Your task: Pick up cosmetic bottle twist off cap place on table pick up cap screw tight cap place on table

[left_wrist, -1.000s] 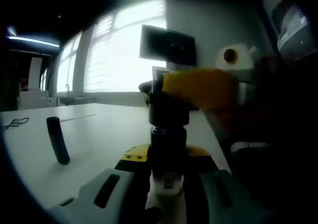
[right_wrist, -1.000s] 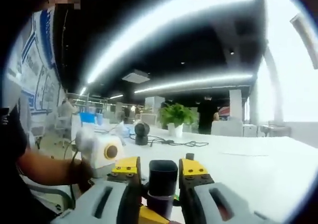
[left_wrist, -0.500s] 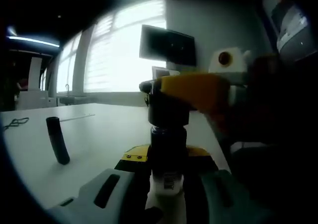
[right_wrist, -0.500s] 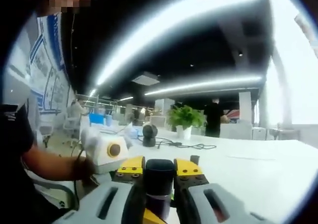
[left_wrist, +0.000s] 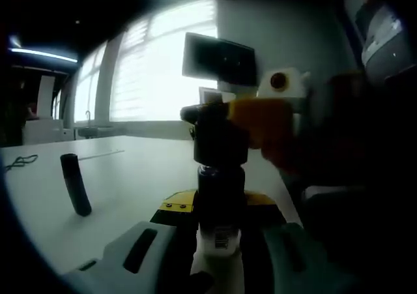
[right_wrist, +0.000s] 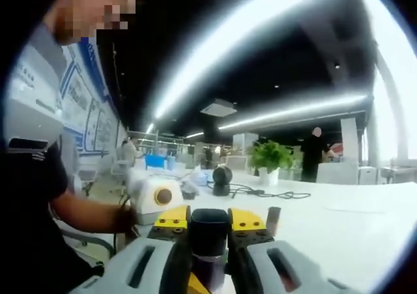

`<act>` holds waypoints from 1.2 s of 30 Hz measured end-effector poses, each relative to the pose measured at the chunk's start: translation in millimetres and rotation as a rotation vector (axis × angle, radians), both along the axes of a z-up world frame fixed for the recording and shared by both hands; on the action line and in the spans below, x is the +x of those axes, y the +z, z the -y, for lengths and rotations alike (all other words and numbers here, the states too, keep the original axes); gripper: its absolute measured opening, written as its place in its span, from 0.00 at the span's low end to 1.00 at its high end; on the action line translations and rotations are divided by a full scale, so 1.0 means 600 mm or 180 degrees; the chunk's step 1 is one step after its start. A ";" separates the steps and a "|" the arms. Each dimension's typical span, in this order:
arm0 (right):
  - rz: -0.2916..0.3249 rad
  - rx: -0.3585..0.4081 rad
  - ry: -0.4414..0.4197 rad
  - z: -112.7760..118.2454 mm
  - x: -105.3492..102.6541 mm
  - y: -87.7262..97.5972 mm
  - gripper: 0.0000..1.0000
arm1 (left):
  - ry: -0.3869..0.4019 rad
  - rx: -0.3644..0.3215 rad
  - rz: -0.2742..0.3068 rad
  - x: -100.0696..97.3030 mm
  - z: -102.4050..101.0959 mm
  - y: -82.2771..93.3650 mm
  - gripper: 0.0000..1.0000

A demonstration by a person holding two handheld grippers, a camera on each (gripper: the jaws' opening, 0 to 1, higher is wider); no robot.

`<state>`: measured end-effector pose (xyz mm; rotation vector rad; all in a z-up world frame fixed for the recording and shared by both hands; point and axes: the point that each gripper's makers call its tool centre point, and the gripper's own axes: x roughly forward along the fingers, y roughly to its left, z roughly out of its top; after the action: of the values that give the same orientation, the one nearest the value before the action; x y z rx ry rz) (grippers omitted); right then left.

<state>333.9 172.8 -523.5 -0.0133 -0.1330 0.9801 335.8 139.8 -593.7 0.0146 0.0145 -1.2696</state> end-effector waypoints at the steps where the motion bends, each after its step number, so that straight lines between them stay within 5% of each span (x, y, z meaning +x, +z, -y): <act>1: -0.0003 -0.0006 0.0060 -0.001 -0.001 0.000 0.15 | 0.0000 0.0001 0.0002 0.000 0.000 0.000 0.14; 25: -0.0069 -0.0096 0.1471 -0.014 -0.008 0.000 0.15 | -0.0014 -0.0010 -0.0019 -0.003 0.002 0.000 0.14; 36: 0.0012 -0.0164 0.1765 -0.020 -0.015 0.002 0.15 | -0.0014 -0.0010 -0.0015 -0.003 0.001 0.000 0.14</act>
<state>325.1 184.8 -522.2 -0.0264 -0.1169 1.5373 334.1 139.2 -593.4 0.0091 0.0166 -1.2741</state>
